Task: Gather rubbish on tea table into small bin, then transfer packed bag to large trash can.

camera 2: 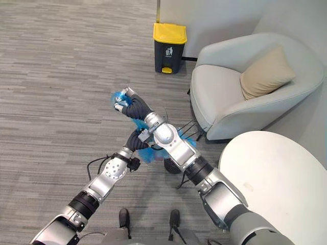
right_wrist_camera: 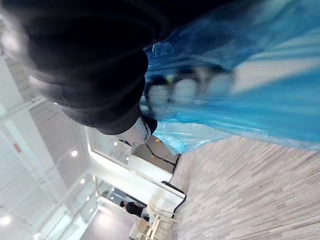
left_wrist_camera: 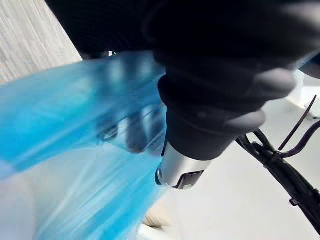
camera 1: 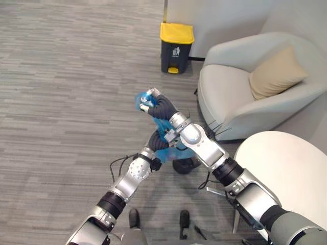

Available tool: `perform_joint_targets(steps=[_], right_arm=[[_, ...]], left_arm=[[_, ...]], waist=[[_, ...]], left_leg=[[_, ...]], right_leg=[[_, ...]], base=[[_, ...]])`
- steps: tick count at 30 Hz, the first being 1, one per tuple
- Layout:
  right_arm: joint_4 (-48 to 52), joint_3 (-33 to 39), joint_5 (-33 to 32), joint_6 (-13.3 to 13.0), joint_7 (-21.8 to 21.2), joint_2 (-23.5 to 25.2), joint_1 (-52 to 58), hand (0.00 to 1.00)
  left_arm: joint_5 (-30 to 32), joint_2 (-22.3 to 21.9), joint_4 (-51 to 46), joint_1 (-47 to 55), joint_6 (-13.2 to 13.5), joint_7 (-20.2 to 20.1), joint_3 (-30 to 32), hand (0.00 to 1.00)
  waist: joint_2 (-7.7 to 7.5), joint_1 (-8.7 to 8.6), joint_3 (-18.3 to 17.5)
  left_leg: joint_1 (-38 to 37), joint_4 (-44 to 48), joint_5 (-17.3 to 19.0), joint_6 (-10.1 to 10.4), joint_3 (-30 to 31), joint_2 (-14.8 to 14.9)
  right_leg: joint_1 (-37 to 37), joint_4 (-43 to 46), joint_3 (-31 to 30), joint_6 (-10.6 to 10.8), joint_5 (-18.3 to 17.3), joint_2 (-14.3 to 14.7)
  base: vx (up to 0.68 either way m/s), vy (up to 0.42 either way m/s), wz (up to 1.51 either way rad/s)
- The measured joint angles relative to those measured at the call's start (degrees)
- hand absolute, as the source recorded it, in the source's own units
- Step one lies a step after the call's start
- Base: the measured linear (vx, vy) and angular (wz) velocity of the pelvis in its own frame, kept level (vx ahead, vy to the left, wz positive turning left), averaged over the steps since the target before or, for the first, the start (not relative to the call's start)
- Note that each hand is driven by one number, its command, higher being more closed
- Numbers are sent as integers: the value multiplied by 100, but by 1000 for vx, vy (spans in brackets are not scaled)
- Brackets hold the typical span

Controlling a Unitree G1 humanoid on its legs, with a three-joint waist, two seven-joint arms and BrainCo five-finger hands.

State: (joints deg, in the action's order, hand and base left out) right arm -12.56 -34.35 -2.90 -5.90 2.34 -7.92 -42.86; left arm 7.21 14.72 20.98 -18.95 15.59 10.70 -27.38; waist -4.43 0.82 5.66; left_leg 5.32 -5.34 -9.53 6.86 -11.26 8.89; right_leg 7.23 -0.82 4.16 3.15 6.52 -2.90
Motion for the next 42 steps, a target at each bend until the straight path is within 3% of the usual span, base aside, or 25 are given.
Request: perform_joint_targets(steps=[7,12,22,27,30,33,37,42], right_arm=[[515,-120,16,-230,-138,15,229,0],[1074,71,186,-365,-137,-68,895,0],[1924,1209,821,-740,-141,-860,3244,0],[1949,1830,1706,-860,-138,-1252,4750,0],[1323,2140,1925,-931,-139,-1172,5277,0],[359,2620,1881,-871,-148,-772,5507,0],[-901,3309,712,-638,-411,-422,5819,0],[-1612,3684,520,-518,-493,-384,5951,0]], left_arm=[[-619,-246,13,55,-32,98,-43,100],[-718,-388,-20,308,-78,210,287,100],[-887,-438,-814,1596,-190,221,1387,100],[-887,-436,-978,2180,-186,203,1851,100],[-883,-443,-955,2417,-186,190,2008,100],[-883,-512,-780,2602,-185,173,2254,100],[-911,-513,102,2822,-236,-29,2863,100],[-933,-513,671,3190,-339,-311,3042,100]], waist=[[78,-10,-47],[149,-24,-140],[194,-92,-229],[392,-155,-404],[418,-191,-420],[436,-306,-431],[463,-315,-432],[576,-319,-397]], left_leg=[[-92,-3,-1,1,-5,13],[-104,-17,10,-9,-28,15],[-190,-56,49,20,-123,-3],[-198,-57,73,46,-80,-8],[-196,-56,84,59,-31,14],[-191,-56,90,67,26,8],[-153,-56,164,100,34,-28],[54,-14,206,68,205,-133]], right_leg=[[-103,-54,-34,-32,25,16],[-112,-100,-75,-11,29,17],[-225,-248,-124,1,30,5],[-308,-356,-112,15,40,-25],[-354,-416,-72,14,39,-6],[-410,-447,15,16,36,-8],[-393,-453,46,44,15,-11],[-255,-271,227,118,-133,-114]], base=[[-9,0,-1],[-14,5,-3],[-9,1,-2],[16,-3,3],[1,-13,4],[-4,-7,14],[0,3,5],[6,26,20]])
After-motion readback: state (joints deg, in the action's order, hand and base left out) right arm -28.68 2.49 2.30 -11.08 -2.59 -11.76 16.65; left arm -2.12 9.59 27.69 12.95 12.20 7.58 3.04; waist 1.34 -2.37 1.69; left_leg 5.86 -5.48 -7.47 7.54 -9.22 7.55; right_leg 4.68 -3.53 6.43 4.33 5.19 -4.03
